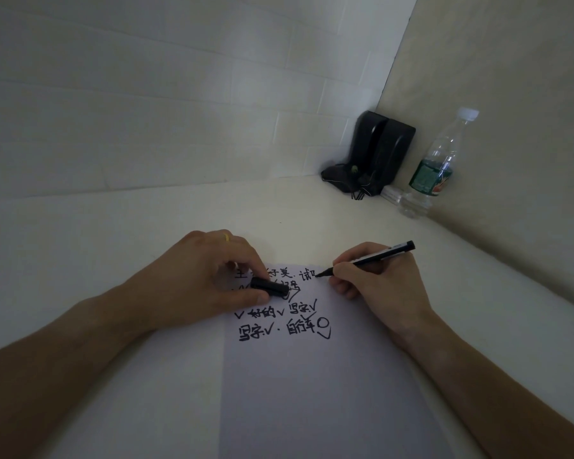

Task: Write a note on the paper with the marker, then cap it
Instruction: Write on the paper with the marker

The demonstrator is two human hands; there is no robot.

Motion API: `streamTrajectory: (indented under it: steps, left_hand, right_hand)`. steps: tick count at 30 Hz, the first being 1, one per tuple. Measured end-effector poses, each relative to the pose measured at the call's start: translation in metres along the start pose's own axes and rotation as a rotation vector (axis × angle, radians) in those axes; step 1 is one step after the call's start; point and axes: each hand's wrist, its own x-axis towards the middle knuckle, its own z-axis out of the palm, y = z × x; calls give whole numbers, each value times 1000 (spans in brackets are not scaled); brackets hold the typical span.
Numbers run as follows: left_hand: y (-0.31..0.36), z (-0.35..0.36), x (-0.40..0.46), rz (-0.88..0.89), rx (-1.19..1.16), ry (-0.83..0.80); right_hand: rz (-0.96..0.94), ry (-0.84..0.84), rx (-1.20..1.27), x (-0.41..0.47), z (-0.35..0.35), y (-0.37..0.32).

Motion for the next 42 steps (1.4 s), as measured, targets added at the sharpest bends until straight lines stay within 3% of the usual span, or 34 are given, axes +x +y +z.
streamTrajectory:
  steps: [42]
  left_hand:
    - [1,0,0,6,4,-14]
  right_hand:
    - [10,61,-15,0,-1,1]
